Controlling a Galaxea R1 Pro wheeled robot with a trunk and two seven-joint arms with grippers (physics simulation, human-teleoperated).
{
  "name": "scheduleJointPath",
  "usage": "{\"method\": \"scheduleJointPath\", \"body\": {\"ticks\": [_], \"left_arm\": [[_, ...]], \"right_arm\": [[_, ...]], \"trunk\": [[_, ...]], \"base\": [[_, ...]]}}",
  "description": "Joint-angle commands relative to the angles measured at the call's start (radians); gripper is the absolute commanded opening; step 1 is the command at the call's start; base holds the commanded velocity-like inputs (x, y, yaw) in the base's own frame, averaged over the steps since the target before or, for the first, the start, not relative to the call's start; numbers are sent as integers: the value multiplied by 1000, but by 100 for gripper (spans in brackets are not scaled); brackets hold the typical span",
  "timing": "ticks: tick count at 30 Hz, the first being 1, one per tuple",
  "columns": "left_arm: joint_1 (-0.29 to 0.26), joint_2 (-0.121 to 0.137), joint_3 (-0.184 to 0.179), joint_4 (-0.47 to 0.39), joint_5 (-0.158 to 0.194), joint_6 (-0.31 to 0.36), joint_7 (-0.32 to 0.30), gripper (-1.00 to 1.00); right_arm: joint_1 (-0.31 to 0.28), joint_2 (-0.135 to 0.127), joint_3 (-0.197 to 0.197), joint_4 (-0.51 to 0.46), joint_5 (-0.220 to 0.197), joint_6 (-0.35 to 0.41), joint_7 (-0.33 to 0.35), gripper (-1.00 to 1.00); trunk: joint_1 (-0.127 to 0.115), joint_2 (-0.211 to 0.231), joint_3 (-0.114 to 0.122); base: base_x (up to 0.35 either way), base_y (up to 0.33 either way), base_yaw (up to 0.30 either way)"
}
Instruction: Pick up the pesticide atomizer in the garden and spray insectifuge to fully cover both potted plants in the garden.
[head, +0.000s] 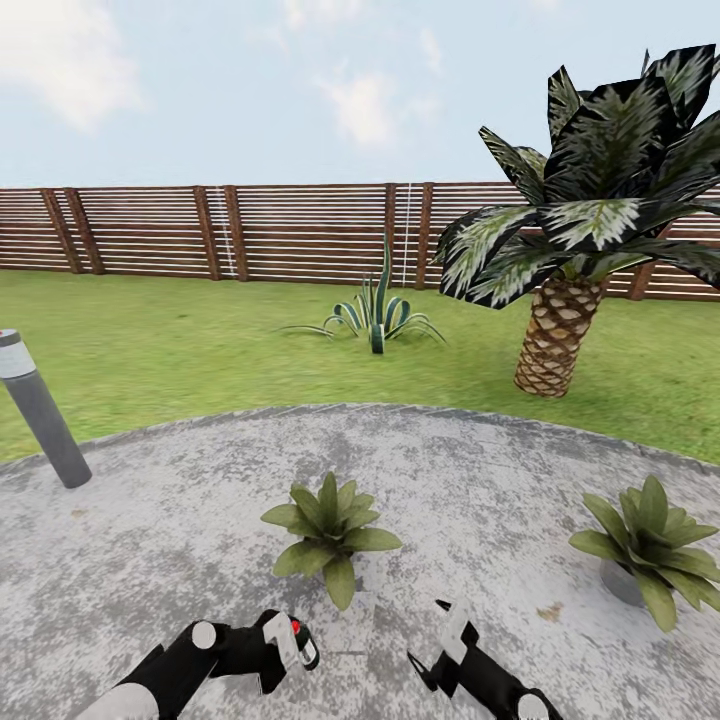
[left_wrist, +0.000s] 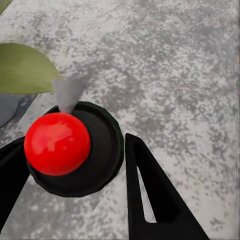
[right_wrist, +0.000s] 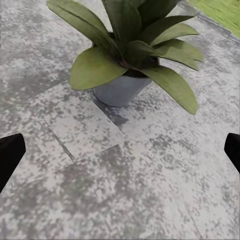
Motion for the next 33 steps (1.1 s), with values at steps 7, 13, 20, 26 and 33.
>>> {"method": "scheduleJointPath", "body": {"ticks": [7,13,20,26,33], "left_arm": [[-134,-99,-36,-24,-336,118,-227,-100],[-134,-110,-52,-42,-367,118,-226,-100],[-133,-137,-51,-45,-402,118,-222,-100],[-132,-157,-51,-45,-404,108,-223,-100],[-132,-163,-51,-45,-402,99,-239,-100]], "right_arm": [[-5,1,1,-314,5,125,483,100],[-6,14,3,-315,4,126,492,-100],[-6,41,4,-315,4,126,508,-100],[-6,52,4,-314,6,126,557,-100],[-6,52,3,-313,7,126,559,-100]], "trunk": [[0,0,-1],[0,0,-1],[0,0,-1],[0,0,-1],[0,0,-1]], "base": [[0,0,0],[0,0,0],[0,0,0],[0,0,0],[0,0,0]]}}
